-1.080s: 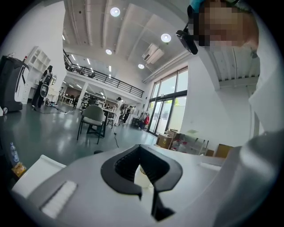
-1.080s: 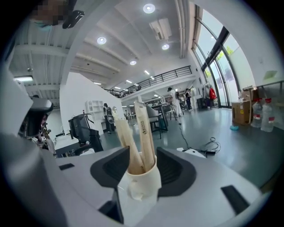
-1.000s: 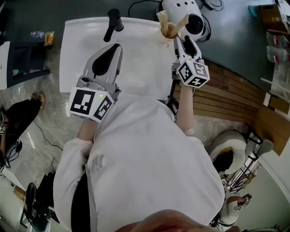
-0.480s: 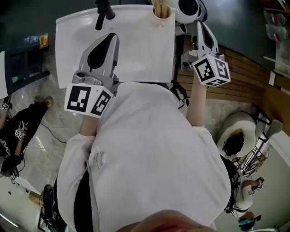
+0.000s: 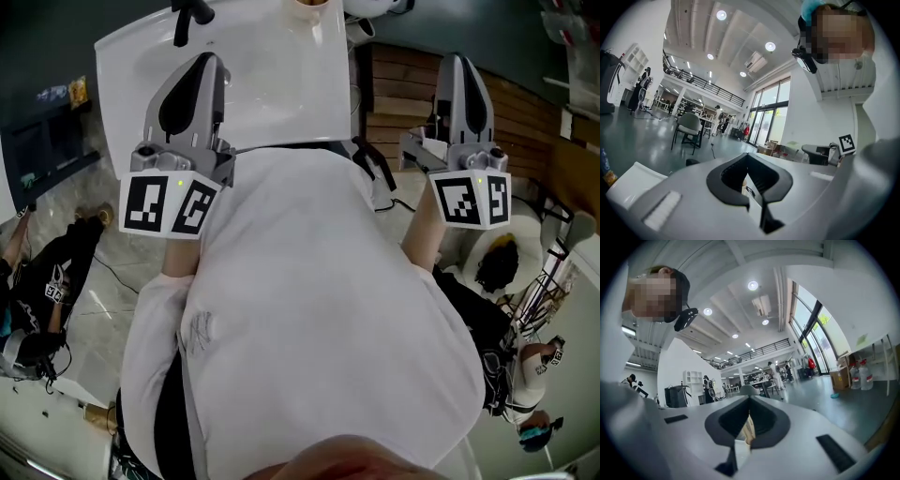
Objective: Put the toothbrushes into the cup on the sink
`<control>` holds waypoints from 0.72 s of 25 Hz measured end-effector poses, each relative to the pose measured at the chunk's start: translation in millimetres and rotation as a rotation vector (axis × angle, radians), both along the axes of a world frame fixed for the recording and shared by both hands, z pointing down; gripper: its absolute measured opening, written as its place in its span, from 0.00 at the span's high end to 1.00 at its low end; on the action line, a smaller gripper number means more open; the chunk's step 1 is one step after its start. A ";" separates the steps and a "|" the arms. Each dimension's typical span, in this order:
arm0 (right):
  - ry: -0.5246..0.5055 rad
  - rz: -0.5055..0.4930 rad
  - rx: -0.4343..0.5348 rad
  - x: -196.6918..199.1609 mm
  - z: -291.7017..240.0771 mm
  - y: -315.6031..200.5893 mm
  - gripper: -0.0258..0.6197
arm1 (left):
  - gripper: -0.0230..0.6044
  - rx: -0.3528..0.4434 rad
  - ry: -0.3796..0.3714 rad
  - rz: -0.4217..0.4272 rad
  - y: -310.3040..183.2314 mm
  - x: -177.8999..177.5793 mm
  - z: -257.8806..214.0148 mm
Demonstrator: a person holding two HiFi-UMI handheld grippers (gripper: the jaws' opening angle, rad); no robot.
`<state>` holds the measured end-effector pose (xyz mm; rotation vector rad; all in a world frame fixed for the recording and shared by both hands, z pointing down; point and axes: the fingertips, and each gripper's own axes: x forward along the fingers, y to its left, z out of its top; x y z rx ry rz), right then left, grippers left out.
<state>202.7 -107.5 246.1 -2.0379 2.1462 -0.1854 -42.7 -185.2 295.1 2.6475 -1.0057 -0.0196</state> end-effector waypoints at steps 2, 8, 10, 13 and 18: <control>0.008 0.011 -0.003 -2.6 -4.4 14.6 0.94 | 0.97 0.004 0.003 0.007 2.9 1.8 -2.5; 0.006 -0.002 -0.082 -15.4 17.8 37.6 0.94 | 0.97 0.008 0.010 0.027 11.5 7.2 -4.9; 0.032 0.002 -0.130 -14.2 28.9 38.9 0.94 | 0.97 0.013 0.008 0.031 12.4 8.8 -5.5; 0.117 0.013 -0.200 -11.5 39.6 38.6 0.94 | 0.97 0.029 0.002 0.032 14.4 9.1 -8.0; 0.142 0.000 -0.226 -13.0 39.6 36.6 0.94 | 0.97 0.032 0.005 0.013 21.1 3.5 -8.8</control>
